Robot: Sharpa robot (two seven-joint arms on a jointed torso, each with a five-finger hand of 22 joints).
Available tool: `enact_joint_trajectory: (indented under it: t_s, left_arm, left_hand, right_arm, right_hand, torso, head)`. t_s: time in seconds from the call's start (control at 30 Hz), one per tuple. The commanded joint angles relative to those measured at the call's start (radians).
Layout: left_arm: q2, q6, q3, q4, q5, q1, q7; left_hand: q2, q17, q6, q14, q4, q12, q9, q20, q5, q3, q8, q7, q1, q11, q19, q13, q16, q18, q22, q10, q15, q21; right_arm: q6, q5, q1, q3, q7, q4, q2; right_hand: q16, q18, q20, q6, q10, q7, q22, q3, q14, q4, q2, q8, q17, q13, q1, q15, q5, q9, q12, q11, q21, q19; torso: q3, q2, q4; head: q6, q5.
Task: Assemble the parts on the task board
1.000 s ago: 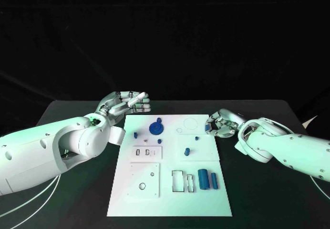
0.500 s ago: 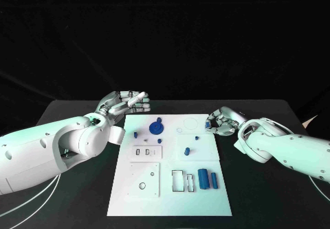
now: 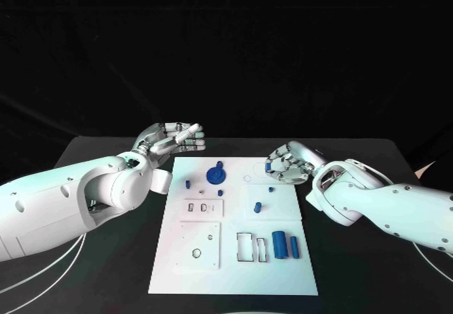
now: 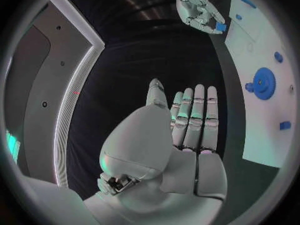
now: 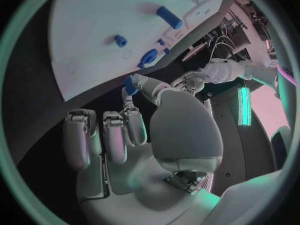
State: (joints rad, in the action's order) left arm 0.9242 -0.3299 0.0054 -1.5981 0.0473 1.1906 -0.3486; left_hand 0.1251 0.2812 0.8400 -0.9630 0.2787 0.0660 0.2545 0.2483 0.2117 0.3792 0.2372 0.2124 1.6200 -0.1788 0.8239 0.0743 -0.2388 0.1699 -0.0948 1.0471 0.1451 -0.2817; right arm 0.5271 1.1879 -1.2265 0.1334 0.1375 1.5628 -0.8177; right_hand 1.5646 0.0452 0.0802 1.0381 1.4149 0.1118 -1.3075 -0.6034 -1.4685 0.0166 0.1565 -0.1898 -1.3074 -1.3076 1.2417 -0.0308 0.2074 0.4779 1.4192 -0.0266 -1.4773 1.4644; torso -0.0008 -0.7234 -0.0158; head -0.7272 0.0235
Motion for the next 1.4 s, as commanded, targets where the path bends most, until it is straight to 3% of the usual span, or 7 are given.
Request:
enact_joint_trajectory:
  t_s: [0.03, 0.33, 0.5, 0.63, 0.77, 1.17, 1.4]
  left_arm:
    - [-0.012, 0.019, 0.000, 0.012, -0.009, 0.000, -0.004]
    - [-0.030, 0.023, -0.002, 0.035, -0.011, 0.000, -0.003]
    - [-0.037, 0.026, -0.002, 0.039, -0.012, 0.000, -0.002]
    - [-0.040, 0.027, -0.002, 0.039, -0.012, 0.000, -0.002]
    - [-0.040, 0.028, -0.003, 0.038, -0.012, 0.000, -0.001]
    - [-0.039, 0.029, -0.003, 0.035, -0.012, 0.000, 0.001]
    - [-0.038, 0.032, -0.003, 0.034, -0.012, 0.000, 0.003]
  left_hand:
    - [0.011, 0.001, -0.007, 0.008, 0.000, -0.002, 0.001, 0.004, -0.005, 0.008, -0.003, 0.003, 0.000, 0.000, 0.001, -0.001, 0.007, 0.011, 0.001, -0.007, -0.002, 0.005]
    - [0.012, 0.002, -0.007, 0.008, 0.000, -0.002, 0.002, 0.004, -0.005, 0.009, -0.002, 0.003, 0.001, 0.001, 0.001, -0.001, 0.007, 0.011, 0.001, -0.007, -0.002, 0.006]
    - [0.012, 0.002, -0.007, 0.008, 0.000, -0.002, 0.002, 0.004, -0.005, 0.009, -0.002, 0.003, 0.001, 0.001, 0.001, -0.001, 0.007, 0.011, 0.001, -0.007, -0.002, 0.006]
    - [0.012, 0.002, -0.007, 0.008, 0.000, -0.002, 0.002, 0.004, -0.005, 0.009, -0.002, 0.003, 0.001, 0.001, 0.001, -0.001, 0.007, 0.011, 0.001, -0.007, -0.002, 0.006]
    - [0.013, 0.003, -0.006, 0.008, -0.001, -0.001, 0.003, 0.004, -0.005, 0.009, -0.002, 0.003, 0.002, 0.002, 0.001, -0.001, 0.007, 0.011, 0.001, -0.006, -0.002, 0.006]
    - [0.013, 0.003, -0.006, 0.008, -0.001, -0.001, 0.003, 0.004, -0.005, 0.009, -0.002, 0.003, 0.002, 0.002, 0.001, -0.001, 0.007, 0.011, 0.001, -0.006, -0.002, 0.006]
    - [0.013, 0.003, -0.006, 0.008, -0.001, -0.001, 0.003, 0.004, -0.005, 0.009, -0.002, 0.003, 0.002, 0.002, 0.001, -0.001, 0.007, 0.011, 0.001, -0.006, -0.002, 0.006]
  right_arm:
    - [-0.022, 0.083, -0.001, 0.001, 0.100, 0.024, 0.040]
    - [-0.071, 0.197, 0.012, 0.005, 0.190, 0.062, 0.151]
    - [-0.088, 0.248, 0.036, 0.009, 0.212, 0.054, 0.206]
    - [-0.095, 0.285, 0.058, 0.011, 0.225, 0.036, 0.244]
    - [-0.104, 0.311, 0.080, 0.013, 0.235, 0.012, 0.277]
    - [-0.120, 0.349, 0.112, 0.016, 0.246, -0.017, 0.319]
    - [-0.121, 0.359, 0.119, 0.016, 0.246, -0.026, 0.331]
  right_hand:
    - [0.006, -0.017, -0.008, 0.004, -0.003, -0.012, -0.195, -0.001, -0.102, -0.001, -0.006, -0.017, -0.263, -0.056, -0.006, -0.008, -0.011, 0.034, -0.008, 0.003, 0.001, 0.036]
    - [0.006, -0.017, -0.008, 0.000, -0.005, -0.012, -0.196, -0.001, -0.102, -0.001, -0.005, -0.016, -0.263, -0.054, -0.011, -0.008, -0.019, 0.035, -0.010, 0.002, 0.001, 0.036]
    - [0.006, -0.017, -0.008, 0.000, -0.005, -0.012, -0.195, -0.001, -0.102, -0.001, -0.005, -0.016, -0.263, -0.054, -0.011, -0.008, -0.020, 0.035, -0.010, 0.002, 0.001, 0.036]
    - [0.006, -0.017, -0.008, 0.000, -0.005, -0.012, -0.195, -0.001, -0.102, -0.001, -0.005, -0.016, -0.263, -0.054, -0.012, -0.007, -0.020, 0.035, -0.009, 0.002, 0.001, 0.036]
    - [0.006, -0.016, -0.008, 0.000, -0.005, -0.012, -0.195, -0.001, -0.102, -0.001, -0.004, -0.016, -0.263, -0.054, -0.013, -0.008, -0.021, 0.035, -0.010, 0.002, 0.002, 0.035]
    - [0.006, -0.016, -0.008, -0.003, -0.009, -0.011, -0.194, 0.002, -0.102, 0.002, 0.002, -0.015, -0.263, -0.050, -0.025, -0.007, -0.024, 0.036, -0.013, 0.002, 0.003, 0.034]
    - [0.006, -0.016, -0.008, -0.005, -0.009, -0.011, -0.194, 0.003, -0.102, 0.002, 0.005, -0.014, -0.263, -0.050, -0.028, -0.007, -0.024, 0.036, -0.014, 0.002, 0.004, 0.034]
  torso:
    - [-0.0063, 0.008, 0.0027]
    - [-0.0119, 0.016, 0.0081]
    - [-0.0157, 0.018, 0.0106]
    - [-0.0126, 0.016, 0.0076]
    - [-0.0127, 0.016, 0.0088]
    - [-0.0107, 0.014, 0.0074]
    - [-0.0112, 0.015, 0.0078]
  head:
    - [-0.006, 0.015]
    - [-0.019, 0.038]
    - [-0.022, 0.038]
    - [-0.024, 0.041]
    - [-0.028, 0.042]
    - [-0.034, 0.050]
    - [-0.040, 0.049]
